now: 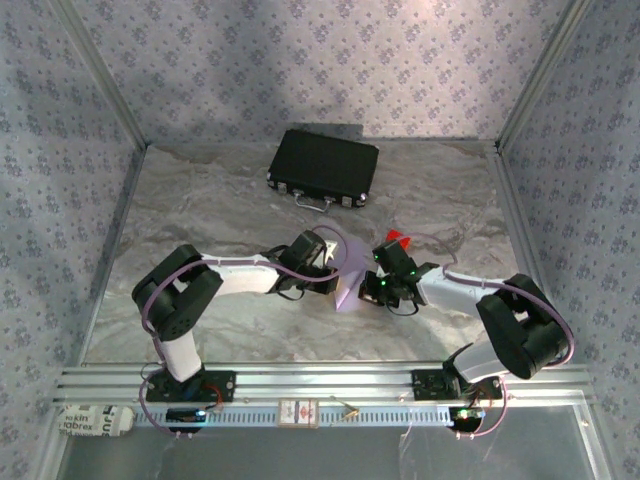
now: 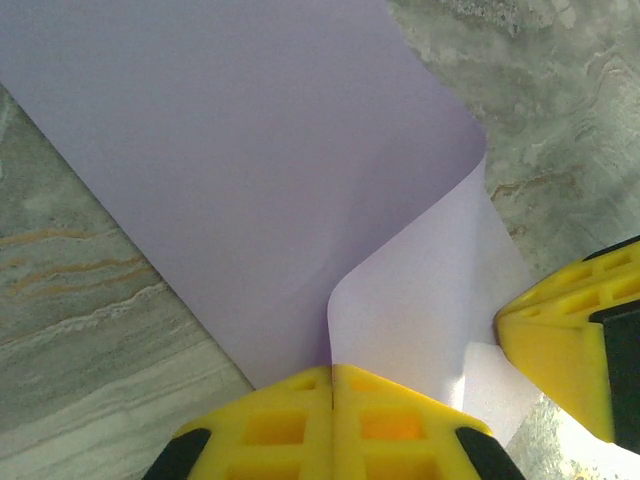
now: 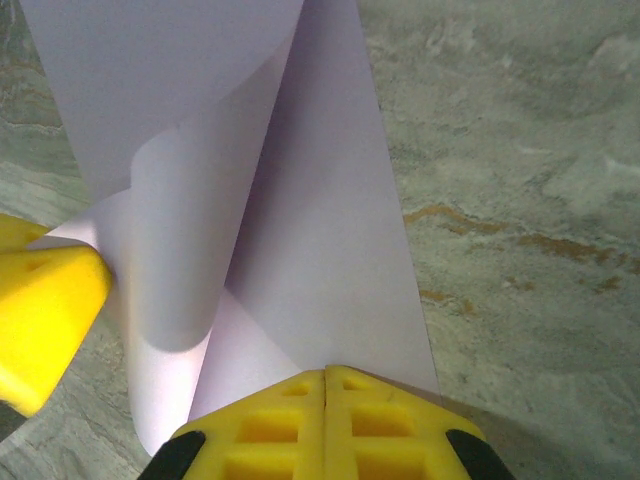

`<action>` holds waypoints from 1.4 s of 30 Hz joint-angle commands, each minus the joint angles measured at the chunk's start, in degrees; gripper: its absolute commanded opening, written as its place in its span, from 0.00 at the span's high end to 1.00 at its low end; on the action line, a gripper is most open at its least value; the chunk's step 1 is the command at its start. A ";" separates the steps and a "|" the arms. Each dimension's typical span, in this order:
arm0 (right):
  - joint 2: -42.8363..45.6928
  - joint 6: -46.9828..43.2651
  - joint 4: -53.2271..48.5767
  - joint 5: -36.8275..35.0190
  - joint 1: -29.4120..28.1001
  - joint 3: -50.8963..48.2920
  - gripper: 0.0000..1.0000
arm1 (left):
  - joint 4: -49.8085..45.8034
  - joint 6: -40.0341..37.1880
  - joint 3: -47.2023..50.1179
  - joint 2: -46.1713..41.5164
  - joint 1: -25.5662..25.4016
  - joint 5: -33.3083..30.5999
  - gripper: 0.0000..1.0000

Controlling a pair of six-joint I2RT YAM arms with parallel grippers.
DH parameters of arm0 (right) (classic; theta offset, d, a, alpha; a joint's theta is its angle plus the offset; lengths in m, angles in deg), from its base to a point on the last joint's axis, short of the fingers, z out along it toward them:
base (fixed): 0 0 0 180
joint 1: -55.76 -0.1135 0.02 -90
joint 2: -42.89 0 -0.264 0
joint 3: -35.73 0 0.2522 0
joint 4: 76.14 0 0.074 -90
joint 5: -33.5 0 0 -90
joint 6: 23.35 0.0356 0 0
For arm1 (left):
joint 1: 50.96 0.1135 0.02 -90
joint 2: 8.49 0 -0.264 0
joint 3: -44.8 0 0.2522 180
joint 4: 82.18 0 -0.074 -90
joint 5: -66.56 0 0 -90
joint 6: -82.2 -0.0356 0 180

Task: Fold a paper plane with a square sheet of paper (pick it up from the middle)
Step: Fold the triangle a second time at the center of the table.

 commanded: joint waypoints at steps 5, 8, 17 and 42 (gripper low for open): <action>-0.96 -0.97 -4.12 -1.31 -0.06 0.38 0.95 | -0.85 -1.26 -1.97 1.20 0.32 -1.41 0.98; -0.95 -0.91 -4.02 -1.36 0.01 0.32 0.95 | -1.09 -1.74 -2.36 1.43 0.38 -1.54 0.98; -0.97 -0.94 -3.96 -1.19 0.05 0.12 0.95 | -2.07 -2.58 -2.21 1.73 0.31 -1.99 0.98; -0.95 -1.11 -3.76 -1.01 0.09 0.00 0.95 | -1.02 -3.81 -2.79 2.59 0.26 -2.05 0.98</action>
